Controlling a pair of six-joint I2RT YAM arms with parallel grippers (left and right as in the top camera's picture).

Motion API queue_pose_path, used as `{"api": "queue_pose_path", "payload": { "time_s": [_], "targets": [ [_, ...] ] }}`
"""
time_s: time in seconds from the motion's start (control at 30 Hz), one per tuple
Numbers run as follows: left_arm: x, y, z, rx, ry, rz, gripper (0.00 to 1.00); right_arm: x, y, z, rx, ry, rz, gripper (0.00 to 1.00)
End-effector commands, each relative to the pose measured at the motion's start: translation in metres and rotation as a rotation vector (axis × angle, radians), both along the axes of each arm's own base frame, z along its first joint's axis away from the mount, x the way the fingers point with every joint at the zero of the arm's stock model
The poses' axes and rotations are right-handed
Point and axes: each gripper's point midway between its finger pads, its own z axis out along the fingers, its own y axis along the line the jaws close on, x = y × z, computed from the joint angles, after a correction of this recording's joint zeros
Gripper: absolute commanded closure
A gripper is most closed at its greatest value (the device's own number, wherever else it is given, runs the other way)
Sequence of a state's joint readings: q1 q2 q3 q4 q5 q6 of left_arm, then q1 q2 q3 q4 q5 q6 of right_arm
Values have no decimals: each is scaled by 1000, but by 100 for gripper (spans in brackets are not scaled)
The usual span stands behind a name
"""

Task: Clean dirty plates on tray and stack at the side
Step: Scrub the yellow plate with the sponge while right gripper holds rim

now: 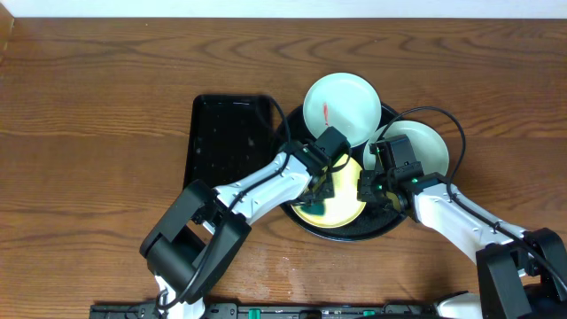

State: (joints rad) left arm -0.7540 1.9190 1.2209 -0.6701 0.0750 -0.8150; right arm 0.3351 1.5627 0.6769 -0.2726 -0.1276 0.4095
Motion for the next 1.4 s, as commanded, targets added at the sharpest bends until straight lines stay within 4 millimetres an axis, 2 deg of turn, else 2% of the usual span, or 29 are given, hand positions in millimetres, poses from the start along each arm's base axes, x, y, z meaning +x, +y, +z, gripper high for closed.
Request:
{"api": "queue_pose_path", "payload": {
  "time_s": [0.0, 0.1, 0.17, 0.23, 0.3, 0.37, 0.5, 0.63, 0.7, 0.8, 0.87, 0.97, 1.0, 1.03, 1.1, 1.2, 1.27, 1.37],
  "targets": [
    [25, 73, -4, 368, -128, 46, 93, -8, -26, -19, -107, 48, -55, 99],
    [33, 82, 4, 428, -168, 25, 93, -8, -26, -19, -107, 48, -55, 99],
    [34, 77, 1, 403, -164, 27, 93, -8, -26, -19, -107, 48, -55, 99],
    [31, 57, -9, 300, -129, 29, 93, -8, -26, -20, -108, 49, -55, 99],
    [26, 25, -20, 135, -63, 23, 92, -9, -26, -20, -108, 50, -55, 99],
    [16, -17, -28, -68, 24, -3, 92, -9, -26, -20, -108, 51, -55, 99],
    [-6, -75, -31, -344, 162, -78, 92, -9, -26, -20, -108, 50, -55, 99],
    [-24, -107, -21, -497, 235, -145, 92, -9, -26, -20, -109, 51, -55, 99],
    [-29, -116, -17, -534, 243, -177, 92, -9, -26, -20, -109, 51, -55, 99],
    [-32, -117, -17, -535, 233, -221, 92, -9, -26, -20, -109, 51, -55, 99],
    [-28, -111, -20, -507, 205, -243, 92, -9, -26, -20, -109, 52, -55, 99],
    [-12, -82, -35, -363, 156, -177, 92, -10, -27, -20, -110, 56, -55, 99],
    [-4, -66, -41, -294, 136, -146, 92, -10, -27, -20, -111, 57, -54, 99],
    [8, -39, -48, -186, 102, -98, 92, -11, -27, -20, -111, 58, -54, 99],
    [20, -5, -53, -56, 72, -44, 92, -10, -27, -20, -111, 58, -54, 99],
    [36, 38, -49, 103, 32, 14, 93, -11, -27, -20, -111, 58, -54, 99],
    [44, 56, -42, 180, 4, 36, 92, -10, -27, -20, -111, 58, -54, 99],
    [53, 73, -29, 267, -38, 45, 92, -11, -27, -20, -111, 58, -54, 99]
  ]
}}
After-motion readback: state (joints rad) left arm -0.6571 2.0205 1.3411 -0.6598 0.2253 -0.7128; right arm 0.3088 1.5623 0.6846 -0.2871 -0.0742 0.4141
